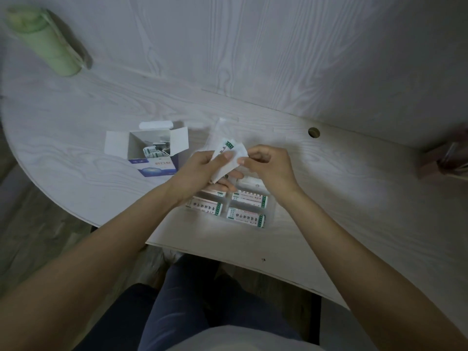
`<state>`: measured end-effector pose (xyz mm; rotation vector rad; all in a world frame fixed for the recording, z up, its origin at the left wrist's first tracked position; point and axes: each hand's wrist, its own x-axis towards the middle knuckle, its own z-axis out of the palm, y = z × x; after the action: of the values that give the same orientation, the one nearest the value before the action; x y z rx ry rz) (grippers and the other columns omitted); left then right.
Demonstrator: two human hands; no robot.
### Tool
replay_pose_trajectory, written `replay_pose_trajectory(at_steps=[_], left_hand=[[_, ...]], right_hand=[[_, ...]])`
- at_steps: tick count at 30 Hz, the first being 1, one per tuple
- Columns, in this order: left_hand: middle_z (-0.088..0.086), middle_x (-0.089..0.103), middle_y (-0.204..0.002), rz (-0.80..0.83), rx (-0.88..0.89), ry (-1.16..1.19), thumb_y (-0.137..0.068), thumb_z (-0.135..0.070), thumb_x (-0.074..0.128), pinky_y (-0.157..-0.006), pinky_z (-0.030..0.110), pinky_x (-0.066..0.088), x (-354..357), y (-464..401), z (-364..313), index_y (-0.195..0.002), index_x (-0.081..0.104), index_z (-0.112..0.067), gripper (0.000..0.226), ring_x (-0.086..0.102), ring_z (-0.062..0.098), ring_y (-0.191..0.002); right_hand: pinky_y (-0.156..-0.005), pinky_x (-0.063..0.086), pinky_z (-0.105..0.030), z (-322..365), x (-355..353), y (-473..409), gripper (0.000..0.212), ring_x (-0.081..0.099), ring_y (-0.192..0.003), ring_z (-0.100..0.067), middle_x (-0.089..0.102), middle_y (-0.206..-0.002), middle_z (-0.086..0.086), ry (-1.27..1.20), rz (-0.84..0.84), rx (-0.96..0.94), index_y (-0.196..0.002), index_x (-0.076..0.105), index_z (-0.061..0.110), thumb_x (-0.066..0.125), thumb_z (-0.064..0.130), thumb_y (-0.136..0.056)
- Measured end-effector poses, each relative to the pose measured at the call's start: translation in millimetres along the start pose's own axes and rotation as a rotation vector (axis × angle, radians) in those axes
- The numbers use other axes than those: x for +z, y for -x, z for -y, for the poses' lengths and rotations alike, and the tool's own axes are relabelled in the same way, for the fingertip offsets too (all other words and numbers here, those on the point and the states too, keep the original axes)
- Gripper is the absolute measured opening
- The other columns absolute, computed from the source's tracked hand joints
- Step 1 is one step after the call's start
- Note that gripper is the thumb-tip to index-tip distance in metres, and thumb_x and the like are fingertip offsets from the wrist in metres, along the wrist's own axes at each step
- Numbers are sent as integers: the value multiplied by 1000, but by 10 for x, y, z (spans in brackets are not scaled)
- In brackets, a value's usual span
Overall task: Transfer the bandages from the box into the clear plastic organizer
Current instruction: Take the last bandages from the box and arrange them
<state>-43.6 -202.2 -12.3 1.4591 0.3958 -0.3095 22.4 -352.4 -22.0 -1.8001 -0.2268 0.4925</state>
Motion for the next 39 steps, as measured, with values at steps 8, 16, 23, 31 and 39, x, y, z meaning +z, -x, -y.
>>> replay_pose_trajectory(at_steps=[8, 16, 23, 31, 39], left_hand=[[16, 73, -90, -125, -4, -50, -92, -17, 57, -75, 35, 59, -222, -94, -65, -104, 65, 1, 23, 71, 28, -80], [14, 73, -94, -9, -24, -15, -91, -12, 57, -67, 26, 59, -247, -78, -110, -104, 64, -4, 16, 72, 28, -79], [7, 69, -97, -127, 22, -52, -92, -6, 55, -63, 13, 54, -175, -131, -91, -110, 60, 3, 21, 71, 10, -71], [0, 69, -90, -259, 90, -40, -94, -11, 54, -58, 11, 51, -163, -159, -105, -105, 62, -8, 14, 69, 1, -67], [7, 70, -90, -355, 133, -62, -95, -10, 53, -66, 17, 55, -340, -124, -17, -109, 61, -1, 19, 71, 10, -78]], right_hand=[[-48, 40, -17, 40, 20, -73, 19, 57, -61, -5, 67, -75, 0, -28, 15, 90, -70, 60, 15, 67, 4, -84], [-58, 54, -19, 26, -19, -58, 15, 71, -63, -17, 71, -70, -8, -396, -62, 182, -88, 61, 6, 61, -8, -85], [-79, 57, -21, 10, -96, -91, 17, 70, -80, -21, 69, -80, -13, -683, -6, 302, -79, 63, -2, 56, 6, -92], [-84, 53, -28, -102, -123, -110, 25, 64, -98, -20, 67, -101, -6, -88, -15, 229, -88, 71, 23, 77, 4, -74], [-64, 50, -19, -114, 52, -202, 17, 65, -76, -10, 70, -84, 2, 0, -76, 228, -80, 71, 20, 72, 3, -80]])
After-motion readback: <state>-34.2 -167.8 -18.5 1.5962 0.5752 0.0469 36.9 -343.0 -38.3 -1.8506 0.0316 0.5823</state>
